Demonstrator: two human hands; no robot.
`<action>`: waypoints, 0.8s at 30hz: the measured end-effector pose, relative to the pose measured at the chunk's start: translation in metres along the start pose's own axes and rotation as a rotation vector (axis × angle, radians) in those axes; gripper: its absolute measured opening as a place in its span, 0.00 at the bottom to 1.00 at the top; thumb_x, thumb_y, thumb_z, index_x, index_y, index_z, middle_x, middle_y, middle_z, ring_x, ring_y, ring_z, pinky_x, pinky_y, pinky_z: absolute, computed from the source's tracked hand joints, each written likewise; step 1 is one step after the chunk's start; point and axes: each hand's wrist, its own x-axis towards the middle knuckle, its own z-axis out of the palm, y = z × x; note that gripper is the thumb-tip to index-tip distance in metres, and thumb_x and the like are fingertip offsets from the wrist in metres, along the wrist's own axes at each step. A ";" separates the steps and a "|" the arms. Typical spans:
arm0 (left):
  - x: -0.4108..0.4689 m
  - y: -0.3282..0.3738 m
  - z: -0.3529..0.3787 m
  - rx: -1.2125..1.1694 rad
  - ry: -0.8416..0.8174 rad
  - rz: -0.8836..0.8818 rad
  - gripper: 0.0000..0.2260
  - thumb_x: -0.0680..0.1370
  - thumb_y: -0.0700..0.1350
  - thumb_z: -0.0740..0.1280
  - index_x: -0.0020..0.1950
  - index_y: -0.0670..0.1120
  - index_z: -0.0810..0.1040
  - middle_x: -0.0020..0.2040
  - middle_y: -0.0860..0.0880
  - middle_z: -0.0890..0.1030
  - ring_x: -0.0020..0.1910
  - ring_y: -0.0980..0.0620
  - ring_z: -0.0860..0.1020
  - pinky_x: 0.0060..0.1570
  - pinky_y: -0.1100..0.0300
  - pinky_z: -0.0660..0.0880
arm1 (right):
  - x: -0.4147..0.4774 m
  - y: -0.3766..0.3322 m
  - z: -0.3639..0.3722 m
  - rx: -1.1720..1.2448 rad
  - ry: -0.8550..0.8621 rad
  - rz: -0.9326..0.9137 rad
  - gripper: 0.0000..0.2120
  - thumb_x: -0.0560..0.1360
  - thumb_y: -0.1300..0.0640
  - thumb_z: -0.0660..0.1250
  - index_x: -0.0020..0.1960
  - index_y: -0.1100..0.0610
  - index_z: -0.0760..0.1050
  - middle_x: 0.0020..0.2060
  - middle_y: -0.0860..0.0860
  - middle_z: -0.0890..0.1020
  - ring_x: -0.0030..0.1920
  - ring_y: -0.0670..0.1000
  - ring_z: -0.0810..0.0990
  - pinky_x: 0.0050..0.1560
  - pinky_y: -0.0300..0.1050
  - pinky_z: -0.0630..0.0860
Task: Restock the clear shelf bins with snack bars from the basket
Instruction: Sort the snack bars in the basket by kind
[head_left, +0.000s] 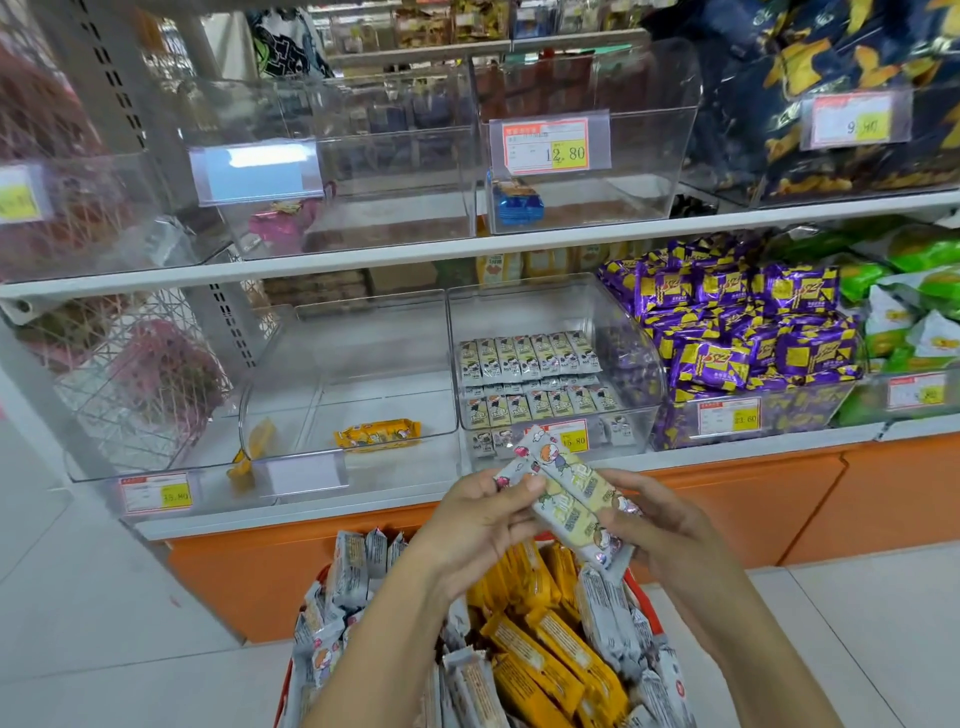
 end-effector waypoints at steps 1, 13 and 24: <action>0.001 0.004 0.002 0.016 0.002 0.009 0.16 0.70 0.39 0.68 0.56 0.34 0.77 0.54 0.37 0.82 0.50 0.46 0.82 0.52 0.56 0.80 | 0.000 -0.001 0.002 -0.078 0.008 -0.042 0.12 0.73 0.57 0.69 0.56 0.47 0.79 0.50 0.46 0.84 0.49 0.53 0.82 0.48 0.45 0.78; 0.034 0.056 -0.013 0.650 0.599 0.426 0.07 0.78 0.46 0.65 0.52 0.47 0.81 0.49 0.51 0.83 0.51 0.54 0.81 0.45 0.68 0.75 | 0.067 -0.048 0.033 -0.887 0.143 -0.260 0.28 0.68 0.44 0.74 0.64 0.53 0.72 0.53 0.47 0.72 0.52 0.46 0.73 0.46 0.36 0.70; 0.068 0.043 -0.067 1.137 0.578 0.342 0.18 0.78 0.37 0.62 0.68 0.44 0.74 0.61 0.49 0.79 0.55 0.56 0.78 0.51 0.70 0.69 | 0.212 -0.024 0.092 -1.189 -0.072 0.282 0.38 0.73 0.40 0.65 0.74 0.61 0.59 0.67 0.59 0.69 0.66 0.60 0.71 0.55 0.48 0.73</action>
